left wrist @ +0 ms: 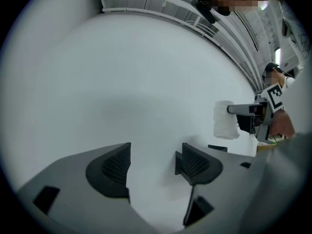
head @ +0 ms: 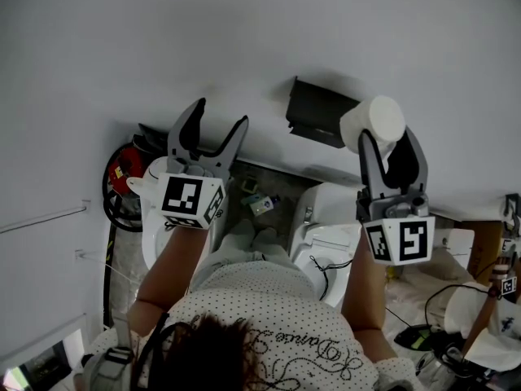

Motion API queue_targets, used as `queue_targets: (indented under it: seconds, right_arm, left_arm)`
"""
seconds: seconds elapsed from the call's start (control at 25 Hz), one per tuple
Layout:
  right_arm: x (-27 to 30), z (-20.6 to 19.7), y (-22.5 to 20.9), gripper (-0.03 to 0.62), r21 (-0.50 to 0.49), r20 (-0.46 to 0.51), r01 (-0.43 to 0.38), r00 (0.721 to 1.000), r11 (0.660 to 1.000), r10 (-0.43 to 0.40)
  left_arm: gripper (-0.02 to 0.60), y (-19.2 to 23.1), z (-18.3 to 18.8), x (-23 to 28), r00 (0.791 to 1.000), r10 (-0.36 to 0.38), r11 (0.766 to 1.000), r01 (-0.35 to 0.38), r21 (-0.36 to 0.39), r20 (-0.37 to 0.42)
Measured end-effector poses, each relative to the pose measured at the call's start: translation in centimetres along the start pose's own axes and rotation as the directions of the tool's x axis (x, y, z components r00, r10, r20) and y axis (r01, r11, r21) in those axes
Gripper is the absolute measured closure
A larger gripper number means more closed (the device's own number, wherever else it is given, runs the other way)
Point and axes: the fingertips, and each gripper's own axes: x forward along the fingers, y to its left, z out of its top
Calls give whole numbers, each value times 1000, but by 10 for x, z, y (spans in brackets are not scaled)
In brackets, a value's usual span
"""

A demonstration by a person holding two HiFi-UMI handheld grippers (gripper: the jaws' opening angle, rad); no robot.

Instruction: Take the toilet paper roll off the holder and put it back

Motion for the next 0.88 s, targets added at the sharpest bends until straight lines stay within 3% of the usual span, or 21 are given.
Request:
queue_targets:
  seconds: [0.88]
  right_arm:
    - [-45,-20,35,347,68,-64,-24,998,997,29]
  left_arm:
    - [257,-10,2,-24,1000,-10,1000,10,-9,15]
